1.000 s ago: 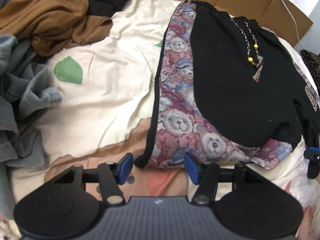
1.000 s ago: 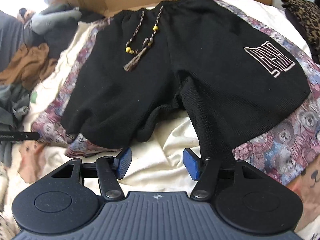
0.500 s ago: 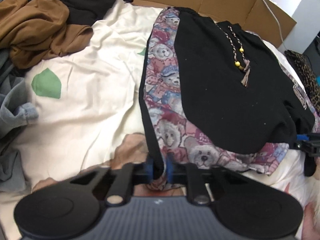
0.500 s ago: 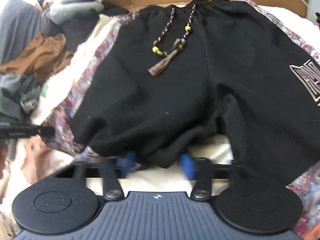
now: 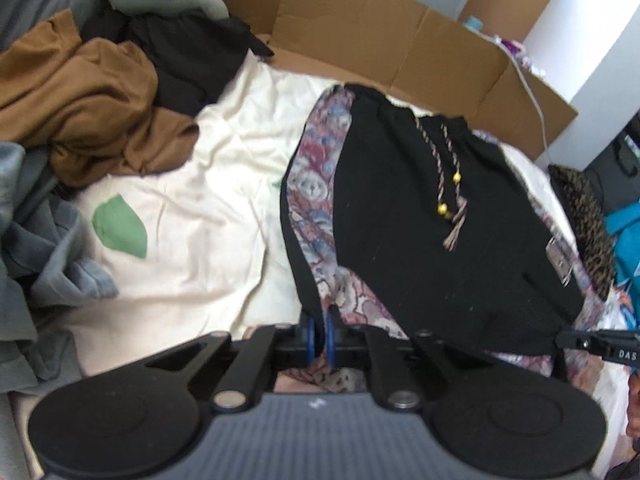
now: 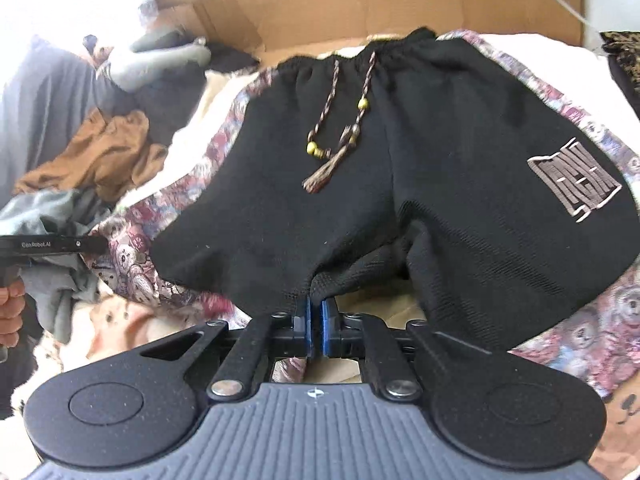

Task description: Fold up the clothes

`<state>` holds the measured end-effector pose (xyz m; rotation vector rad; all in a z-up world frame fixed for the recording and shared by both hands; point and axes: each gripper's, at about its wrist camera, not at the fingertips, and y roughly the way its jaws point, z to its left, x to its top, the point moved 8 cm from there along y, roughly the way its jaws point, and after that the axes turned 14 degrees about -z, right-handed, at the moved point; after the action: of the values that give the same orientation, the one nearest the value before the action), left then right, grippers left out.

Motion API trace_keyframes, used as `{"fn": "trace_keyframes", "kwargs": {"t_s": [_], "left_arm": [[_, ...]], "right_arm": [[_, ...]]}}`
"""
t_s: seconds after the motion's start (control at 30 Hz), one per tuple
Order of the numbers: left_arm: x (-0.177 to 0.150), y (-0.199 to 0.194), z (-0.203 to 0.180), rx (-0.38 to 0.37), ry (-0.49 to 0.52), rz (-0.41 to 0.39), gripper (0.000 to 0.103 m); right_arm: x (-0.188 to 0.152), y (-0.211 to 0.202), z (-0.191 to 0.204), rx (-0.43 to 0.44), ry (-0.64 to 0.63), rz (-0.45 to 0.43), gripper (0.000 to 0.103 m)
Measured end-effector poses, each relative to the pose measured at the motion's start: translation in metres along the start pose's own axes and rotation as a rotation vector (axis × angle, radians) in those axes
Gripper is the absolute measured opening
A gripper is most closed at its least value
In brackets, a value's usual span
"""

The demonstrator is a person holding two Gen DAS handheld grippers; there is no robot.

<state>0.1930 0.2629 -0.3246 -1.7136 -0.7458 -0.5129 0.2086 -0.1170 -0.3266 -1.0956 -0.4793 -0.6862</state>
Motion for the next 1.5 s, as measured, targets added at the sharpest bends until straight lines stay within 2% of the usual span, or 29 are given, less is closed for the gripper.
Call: {"fn": "trace_keyframes", "kwargs": {"t_s": [0.17, 0.23, 0.43, 0.6, 0.7, 0.77, 0.83, 0.9, 1.1, 1.43, 1.5], "left_arm": [[0.013, -0.002, 0.002, 0.001, -0.038, -0.002, 0.006], [0.015, 0.004, 0.008, 0.025, -0.038, -0.015, 0.006], [0.011, 0.031, 0.027, 0.075, -0.06, 0.009, 0.006], [0.016, 0.049, 0.033, 0.088, -0.048, 0.0, 0.006], [0.023, 0.056, 0.033, 0.083, -0.046, -0.009, 0.006], [0.027, 0.061, 0.031, 0.076, -0.039, -0.013, 0.006], [0.028, 0.064, 0.029, 0.072, -0.033, -0.013, 0.006], [0.029, 0.067, 0.028, 0.068, -0.029, -0.014, 0.006], [0.032, 0.07, 0.03, 0.066, -0.015, -0.031, 0.006], [0.037, 0.082, 0.034, 0.063, -0.035, -0.036, 0.006], [0.035, 0.081, 0.035, 0.063, -0.041, -0.032, 0.006]], "right_arm": [[0.016, -0.007, -0.012, -0.032, 0.04, -0.002, 0.002], [0.017, -0.003, -0.02, -0.055, 0.039, 0.0, 0.002], [0.002, 0.008, -0.036, -0.121, 0.065, 0.017, 0.005], [-0.027, 0.017, -0.026, -0.077, 0.015, 0.095, 0.007], [-0.048, 0.022, -0.015, -0.032, -0.038, 0.152, 0.017], [-0.058, 0.025, -0.004, 0.016, -0.067, 0.175, 0.037], [-0.067, 0.028, 0.008, 0.07, -0.092, 0.188, 0.05], [-0.072, 0.032, 0.016, 0.089, -0.125, 0.197, 0.055], [-0.073, 0.044, 0.019, 0.075, -0.16, 0.183, 0.056], [-0.071, 0.074, 0.035, 0.117, -0.264, 0.158, 0.056], [-0.072, 0.078, 0.039, 0.142, -0.247, 0.164, 0.035]]}}
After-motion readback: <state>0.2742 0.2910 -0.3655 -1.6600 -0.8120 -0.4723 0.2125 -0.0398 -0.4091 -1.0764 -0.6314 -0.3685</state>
